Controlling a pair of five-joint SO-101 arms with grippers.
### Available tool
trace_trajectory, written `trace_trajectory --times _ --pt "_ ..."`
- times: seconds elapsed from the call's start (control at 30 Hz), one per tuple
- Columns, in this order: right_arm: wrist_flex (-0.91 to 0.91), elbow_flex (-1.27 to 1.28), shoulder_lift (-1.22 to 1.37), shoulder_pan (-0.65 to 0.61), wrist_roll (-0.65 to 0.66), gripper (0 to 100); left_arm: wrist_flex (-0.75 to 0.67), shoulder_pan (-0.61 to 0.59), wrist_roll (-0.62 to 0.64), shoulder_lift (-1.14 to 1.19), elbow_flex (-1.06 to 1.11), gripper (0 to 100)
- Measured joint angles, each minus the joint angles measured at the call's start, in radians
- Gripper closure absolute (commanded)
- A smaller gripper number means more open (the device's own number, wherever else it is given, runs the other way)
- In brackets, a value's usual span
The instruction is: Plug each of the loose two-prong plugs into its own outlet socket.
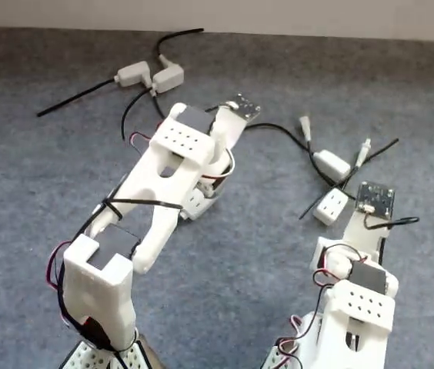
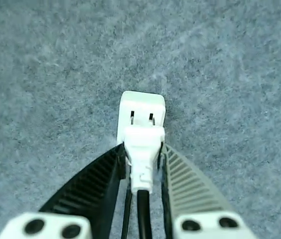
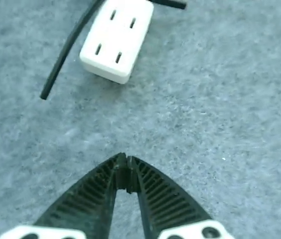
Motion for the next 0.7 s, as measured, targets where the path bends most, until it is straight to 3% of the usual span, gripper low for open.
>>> trace_trajectory --times 0.7 --pt "-0.077 0.057 0.000 0.002 -0.003 99.1 0.028 0.008 -0.006 0.032 -0.017 99"
